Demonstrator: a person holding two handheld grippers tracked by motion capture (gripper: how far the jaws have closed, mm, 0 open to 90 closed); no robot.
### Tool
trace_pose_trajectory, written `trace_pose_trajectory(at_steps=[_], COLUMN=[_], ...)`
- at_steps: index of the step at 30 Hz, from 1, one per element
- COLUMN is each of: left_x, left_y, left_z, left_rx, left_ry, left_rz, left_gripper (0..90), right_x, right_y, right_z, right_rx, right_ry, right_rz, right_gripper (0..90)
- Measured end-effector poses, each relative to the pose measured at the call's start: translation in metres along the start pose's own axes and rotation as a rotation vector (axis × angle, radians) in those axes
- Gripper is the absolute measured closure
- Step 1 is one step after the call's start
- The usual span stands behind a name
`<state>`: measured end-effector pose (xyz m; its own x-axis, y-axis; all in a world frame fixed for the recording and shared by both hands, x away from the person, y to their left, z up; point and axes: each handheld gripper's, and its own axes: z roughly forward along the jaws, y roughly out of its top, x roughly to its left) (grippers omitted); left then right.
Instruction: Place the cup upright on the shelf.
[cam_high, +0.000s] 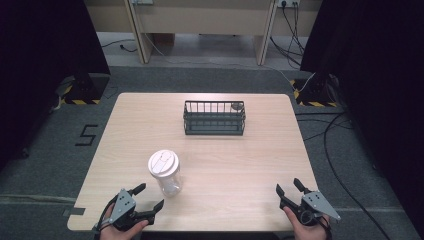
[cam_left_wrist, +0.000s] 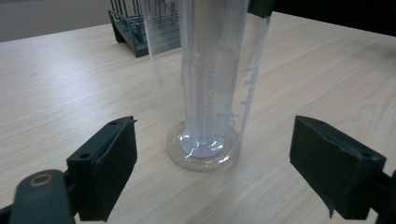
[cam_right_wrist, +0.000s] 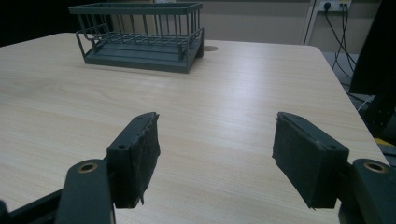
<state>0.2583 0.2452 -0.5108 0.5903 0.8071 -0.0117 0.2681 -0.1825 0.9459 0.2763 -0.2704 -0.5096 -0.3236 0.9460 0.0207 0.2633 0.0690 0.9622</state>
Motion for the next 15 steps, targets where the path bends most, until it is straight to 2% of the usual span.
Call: trace_pose_trajectory(at_steps=[7, 11, 15], left_x=[0.0002, -0.0017, -0.0017], left_y=[0.0002, 0.0001, 0.0013], left_z=[0.0011, 0.0053, 0.0089], left_rx=[-0.001, 0.011, 0.018], left_ry=[-0.010, -0.034, -0.040], left_rz=[-0.012, -0.020, -0.025], left_gripper=[14.4, 14.4, 14.4], right_x=[-0.0005, 0.0014, 0.0026], right_y=[0.0003, -0.0005, 0.0000], right_z=[-0.0003, 0.0011, 0.0025], right_rx=[-0.004, 0.005, 0.007], right_ry=[-0.008, -0.001, 0.001], right_rz=[-0.003, -0.007, -0.009], right_gripper=[30.9, 30.2, 29.9])
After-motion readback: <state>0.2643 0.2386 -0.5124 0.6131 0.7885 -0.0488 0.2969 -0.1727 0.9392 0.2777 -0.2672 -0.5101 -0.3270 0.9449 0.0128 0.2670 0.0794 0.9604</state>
